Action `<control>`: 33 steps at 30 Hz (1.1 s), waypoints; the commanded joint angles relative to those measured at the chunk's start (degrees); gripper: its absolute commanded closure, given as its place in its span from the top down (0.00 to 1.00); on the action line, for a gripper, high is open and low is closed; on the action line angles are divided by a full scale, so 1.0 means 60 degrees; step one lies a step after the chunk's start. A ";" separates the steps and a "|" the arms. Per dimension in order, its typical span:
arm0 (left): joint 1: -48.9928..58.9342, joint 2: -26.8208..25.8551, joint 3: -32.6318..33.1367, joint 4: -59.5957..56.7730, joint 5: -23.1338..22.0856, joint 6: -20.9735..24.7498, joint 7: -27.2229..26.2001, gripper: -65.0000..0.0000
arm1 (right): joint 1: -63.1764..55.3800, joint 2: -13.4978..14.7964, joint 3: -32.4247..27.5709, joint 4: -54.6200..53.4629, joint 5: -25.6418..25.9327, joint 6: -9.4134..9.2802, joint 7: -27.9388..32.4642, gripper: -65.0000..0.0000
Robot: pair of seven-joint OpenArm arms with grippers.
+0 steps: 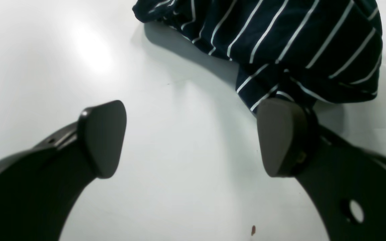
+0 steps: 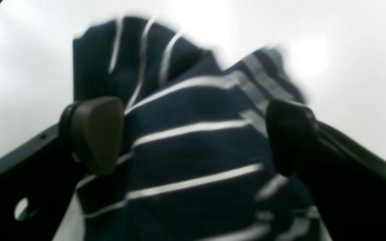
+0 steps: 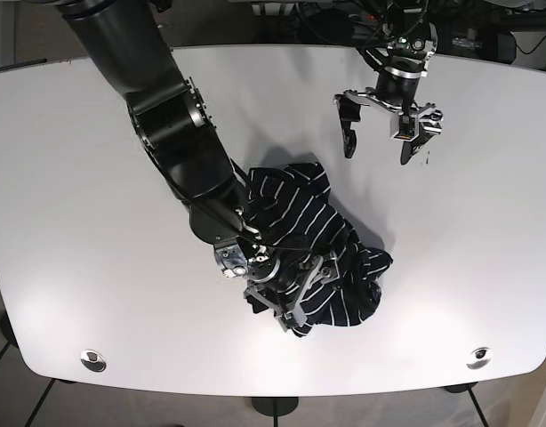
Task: Fold the T-shirt properly
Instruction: 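Lift the shirt with the right gripper and drag it across the table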
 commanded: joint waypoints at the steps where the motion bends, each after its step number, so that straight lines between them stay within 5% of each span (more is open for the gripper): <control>1: 0.0020 -0.0013 -0.0022 0.0153 -0.0089 0.0010 -0.0304 0.87 | 0.0332 -0.0165 0.0017 0.0040 0.0103 0.0055 0.0632 1.00; 3: 0.0020 -0.0013 -0.0022 0.0138 -0.0089 0.0010 -0.0304 0.87 | 0.0274 -0.0165 0.0002 -0.0238 0.0103 0.0011 0.1057 0.94; 8: 0.0020 -0.0028 -0.0037 0.0123 -0.0089 0.0010 -0.0304 0.88 | 0.0244 -0.0165 0.0032 -0.0282 0.0118 -0.0003 0.1116 0.01; 10: 0.0020 -0.0028 -0.0022 0.0109 -0.0089 0.0010 -0.0304 0.88 | 0.0244 -0.0165 0.0046 -0.0209 0.0118 -0.0003 0.1116 0.08; 13: -0.0009 -0.0028 0.0022 0.0109 -0.0089 0.0010 -0.0304 0.88 | 0.0112 -0.0165 0.0061 0.0905 0.0118 -0.0003 0.0867 0.03; 22: -0.0405 -0.0087 0.1121 -0.0917 -0.0001 -0.0004 -0.0304 0.87 | -0.0562 0.0581 0.0046 0.6721 0.0044 0.0026 -0.1346 0.03; 28: -0.1372 -0.0087 0.1194 -0.1444 -0.0001 -0.0004 -0.0304 0.87 | -0.0562 0.0610 0.0061 0.8011 0.0015 0.0041 -0.1888 0.03; 33: -0.2119 -0.0497 0.2264 -0.1855 0.0482 0.0010 -0.0290 0.87 | -0.0694 0.0610 0.0061 0.8421 0.0015 0.0026 -0.2049 0.03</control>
